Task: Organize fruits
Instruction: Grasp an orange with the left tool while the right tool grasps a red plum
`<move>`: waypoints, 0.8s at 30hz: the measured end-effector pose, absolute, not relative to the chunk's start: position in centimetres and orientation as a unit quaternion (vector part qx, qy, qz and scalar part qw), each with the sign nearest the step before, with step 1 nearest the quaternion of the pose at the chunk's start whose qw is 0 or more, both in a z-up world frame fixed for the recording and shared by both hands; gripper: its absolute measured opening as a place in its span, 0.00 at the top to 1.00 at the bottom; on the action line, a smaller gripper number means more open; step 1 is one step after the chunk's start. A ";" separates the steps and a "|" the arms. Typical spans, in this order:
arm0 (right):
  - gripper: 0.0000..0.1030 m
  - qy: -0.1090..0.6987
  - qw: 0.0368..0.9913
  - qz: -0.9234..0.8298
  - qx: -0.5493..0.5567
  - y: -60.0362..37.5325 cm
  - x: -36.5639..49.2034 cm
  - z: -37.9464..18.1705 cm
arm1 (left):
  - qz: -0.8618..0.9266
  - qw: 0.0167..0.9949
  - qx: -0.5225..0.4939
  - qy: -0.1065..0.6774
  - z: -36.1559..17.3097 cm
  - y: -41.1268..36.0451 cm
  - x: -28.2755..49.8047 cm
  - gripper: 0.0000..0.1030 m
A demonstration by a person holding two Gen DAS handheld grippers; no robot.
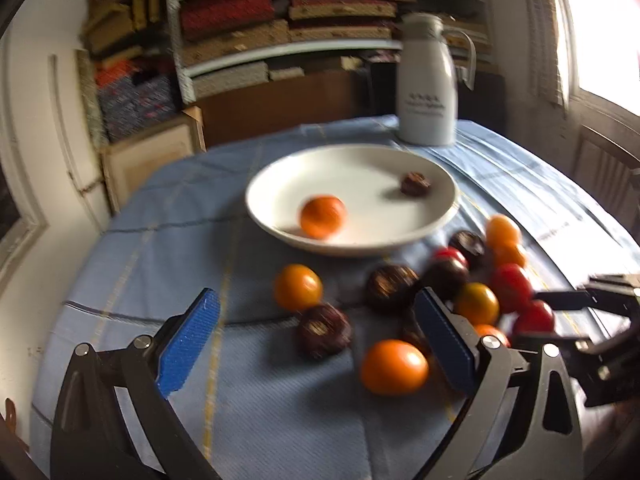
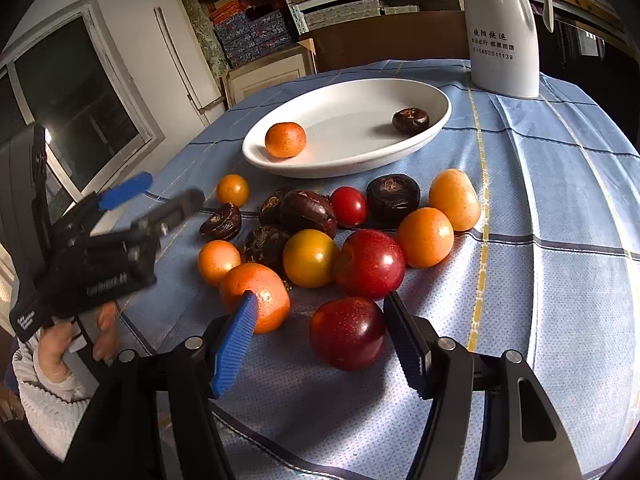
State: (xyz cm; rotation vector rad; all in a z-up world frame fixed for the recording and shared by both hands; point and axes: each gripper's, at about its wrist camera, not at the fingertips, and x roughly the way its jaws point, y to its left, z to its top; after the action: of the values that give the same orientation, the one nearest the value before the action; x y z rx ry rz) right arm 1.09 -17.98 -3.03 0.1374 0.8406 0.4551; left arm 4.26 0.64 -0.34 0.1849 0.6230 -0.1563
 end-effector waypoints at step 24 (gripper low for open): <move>0.64 0.429 0.865 0.255 0.060 -18.7 0.7 -3.9 | -0.210 0.869 0.097 0.437 -4.6 -0.7 5.7 0.62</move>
State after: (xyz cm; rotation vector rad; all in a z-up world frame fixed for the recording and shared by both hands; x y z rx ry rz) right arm 0.68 -18.67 -3.94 0.1247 0.8990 0.5344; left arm 5.73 -0.71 -4.55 0.2039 0.9148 -0.4384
